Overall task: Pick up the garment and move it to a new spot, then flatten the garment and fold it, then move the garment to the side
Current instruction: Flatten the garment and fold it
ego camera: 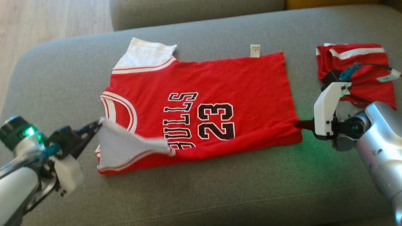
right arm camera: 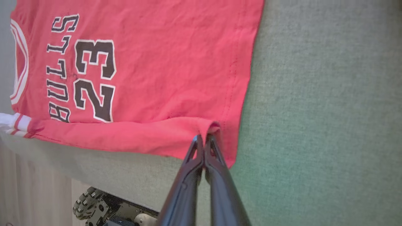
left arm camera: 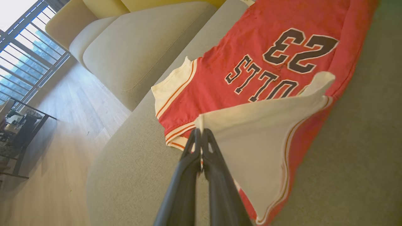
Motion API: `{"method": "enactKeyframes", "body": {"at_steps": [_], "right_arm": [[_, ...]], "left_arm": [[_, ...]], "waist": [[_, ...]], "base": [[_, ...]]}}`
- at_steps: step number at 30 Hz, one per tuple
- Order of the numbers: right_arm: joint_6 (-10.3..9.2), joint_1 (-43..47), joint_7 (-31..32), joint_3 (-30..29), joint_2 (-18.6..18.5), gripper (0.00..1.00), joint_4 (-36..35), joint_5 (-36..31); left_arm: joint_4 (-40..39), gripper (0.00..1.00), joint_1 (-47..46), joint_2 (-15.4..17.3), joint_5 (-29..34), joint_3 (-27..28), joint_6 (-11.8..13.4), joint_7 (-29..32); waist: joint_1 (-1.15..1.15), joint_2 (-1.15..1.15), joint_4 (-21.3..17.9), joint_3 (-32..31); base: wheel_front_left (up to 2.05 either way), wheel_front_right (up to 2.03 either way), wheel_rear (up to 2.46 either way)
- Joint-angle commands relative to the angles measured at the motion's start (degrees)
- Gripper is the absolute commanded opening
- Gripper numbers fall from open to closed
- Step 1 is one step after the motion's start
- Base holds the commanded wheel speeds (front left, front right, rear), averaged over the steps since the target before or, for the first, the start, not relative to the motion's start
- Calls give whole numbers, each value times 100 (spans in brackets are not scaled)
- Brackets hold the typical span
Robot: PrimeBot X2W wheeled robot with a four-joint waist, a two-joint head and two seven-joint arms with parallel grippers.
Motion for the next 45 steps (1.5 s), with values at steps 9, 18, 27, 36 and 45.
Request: {"method": "enactKeyframes", "body": {"at_steps": [9,18,27,36,45], "right_arm": [[-2,-472,-453,-157,225,0,367,-329],[-2,-620,-697,-228,333,0,560,-386],[-2,-711,-996,-207,379,100,736,-492],[-2,-793,-2034,-545,392,100,1012,-493],[-2,-282,-4145,-502,170,100,114,-732]], "left_arm": [[754,0,-860,-187,354,411,396,-224],[1443,0,-1179,-550,527,369,558,-391],[2028,10,-1388,-856,514,320,590,-403],[2373,100,-1363,-1138,322,693,1289,-710],[1053,100,-499,-1346,-264,1986,2510,-881]], "waist": [[-1,0,-50,305],[-1,0,-73,444],[-1,0,-77,524],[-1,0,-64,350],[-1,0,-42,-70]], "base": [[0,0,0],[0,0,0],[0,0,0],[0,0,0],[0,0,0]]}}
